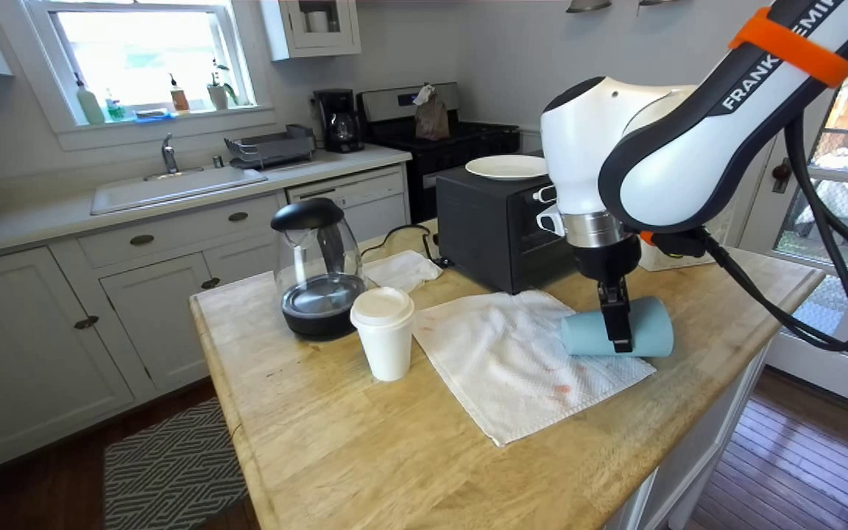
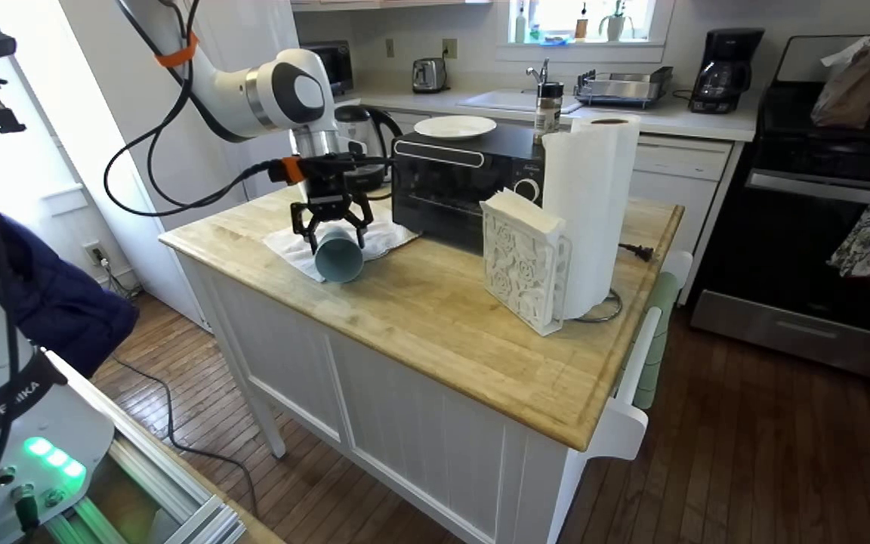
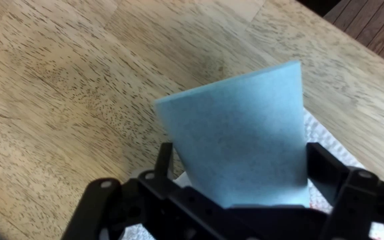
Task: Flip the blue cup over on the towel
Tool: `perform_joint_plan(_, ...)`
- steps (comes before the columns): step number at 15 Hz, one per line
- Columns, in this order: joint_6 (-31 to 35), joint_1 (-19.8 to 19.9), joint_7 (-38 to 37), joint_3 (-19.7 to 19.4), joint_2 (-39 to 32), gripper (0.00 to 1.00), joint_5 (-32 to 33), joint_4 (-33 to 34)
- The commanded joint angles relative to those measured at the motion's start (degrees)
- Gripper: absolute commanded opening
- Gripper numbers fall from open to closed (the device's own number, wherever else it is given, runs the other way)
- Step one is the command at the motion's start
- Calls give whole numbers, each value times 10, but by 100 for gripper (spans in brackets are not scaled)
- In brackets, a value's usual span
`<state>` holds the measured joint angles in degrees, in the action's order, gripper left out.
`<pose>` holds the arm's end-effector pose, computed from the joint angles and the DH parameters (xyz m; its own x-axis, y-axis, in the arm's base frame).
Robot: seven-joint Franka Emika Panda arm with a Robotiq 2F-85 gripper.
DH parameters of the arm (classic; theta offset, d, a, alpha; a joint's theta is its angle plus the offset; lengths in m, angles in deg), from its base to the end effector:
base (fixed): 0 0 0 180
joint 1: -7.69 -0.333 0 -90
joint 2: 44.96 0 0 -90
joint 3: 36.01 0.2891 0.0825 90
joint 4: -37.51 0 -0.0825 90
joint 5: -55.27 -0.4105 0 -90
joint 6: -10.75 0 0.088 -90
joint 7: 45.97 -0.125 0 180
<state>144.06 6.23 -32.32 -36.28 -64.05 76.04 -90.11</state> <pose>0.5252 -0.0001 0.1405 0.8294 0.4741 -0.2956 0.5266 -0.8401 0.1300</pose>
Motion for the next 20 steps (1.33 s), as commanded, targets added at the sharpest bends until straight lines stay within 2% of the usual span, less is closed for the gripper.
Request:
perform_joint_plan(1,10,4,7,1,-10,100,3,3)
perform_joint_plan(2,7,4,7,1,-12,98,2,4)
perform_joint_plan(3,5,3,1,0,-13,73,0,6)
perform_joint_plan(4,3,4,4,1,-13,73,-1,7)
perform_joint_plan(6,1,4,1,0,-10,61,-2,6)
perform_joint_plan(11,-5,13,1,1,30,60,-19,-7)
perform_joint_plan(16,-10,7,-74,-4,79,60,-40,-24)
perform_joint_plan(20,7,-3,-166,-5,98,60,-49,-40)
